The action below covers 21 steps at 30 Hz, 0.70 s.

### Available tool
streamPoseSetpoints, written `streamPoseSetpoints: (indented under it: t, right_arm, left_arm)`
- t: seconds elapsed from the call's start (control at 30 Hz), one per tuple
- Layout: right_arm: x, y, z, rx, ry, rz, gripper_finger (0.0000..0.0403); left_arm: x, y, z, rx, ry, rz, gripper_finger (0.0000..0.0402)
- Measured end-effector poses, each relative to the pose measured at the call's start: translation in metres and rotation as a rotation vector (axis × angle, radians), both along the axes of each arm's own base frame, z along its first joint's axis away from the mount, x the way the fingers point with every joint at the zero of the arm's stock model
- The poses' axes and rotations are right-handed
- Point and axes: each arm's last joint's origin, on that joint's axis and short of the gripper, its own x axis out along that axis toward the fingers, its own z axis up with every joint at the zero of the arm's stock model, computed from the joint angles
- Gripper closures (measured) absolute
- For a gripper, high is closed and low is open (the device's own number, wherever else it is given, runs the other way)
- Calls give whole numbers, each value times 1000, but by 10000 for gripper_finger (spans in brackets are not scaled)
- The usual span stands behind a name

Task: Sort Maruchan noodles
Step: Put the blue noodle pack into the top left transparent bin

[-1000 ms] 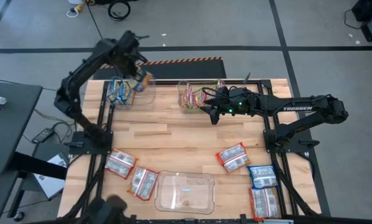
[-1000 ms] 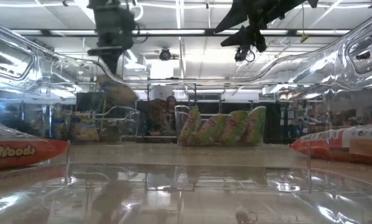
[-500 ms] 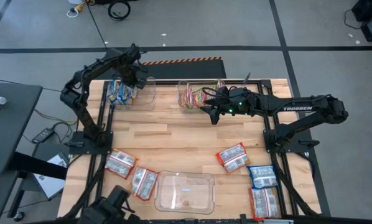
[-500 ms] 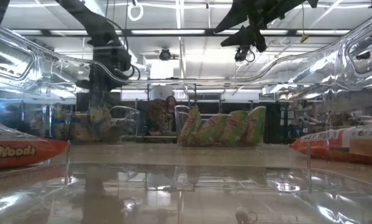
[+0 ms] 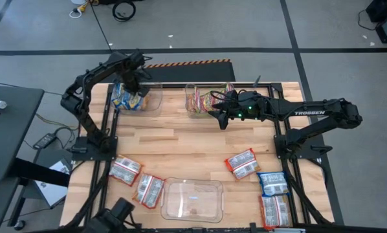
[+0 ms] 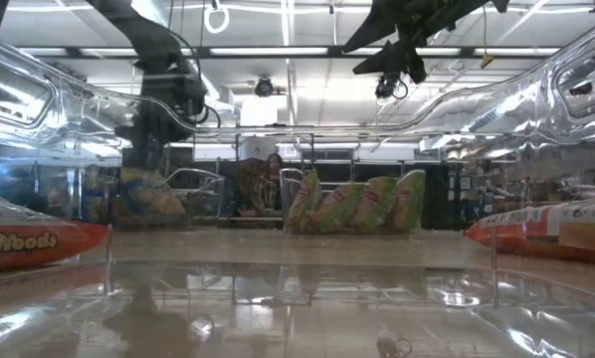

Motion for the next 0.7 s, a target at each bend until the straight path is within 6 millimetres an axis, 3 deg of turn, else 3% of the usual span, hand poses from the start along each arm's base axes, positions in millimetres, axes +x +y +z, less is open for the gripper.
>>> streamPoseSetpoints:
  t: [0.27, 0.7]
  right_arm:
    - [0, 0, 0, 0, 0, 0, 189]
    - [0, 0, 0, 0, 0, 0, 189]
  left_arm:
    - [-16, 2, -23, -29, 13, 40, 397]
    - [-4, -9, -11, 16, -20, -19, 379]
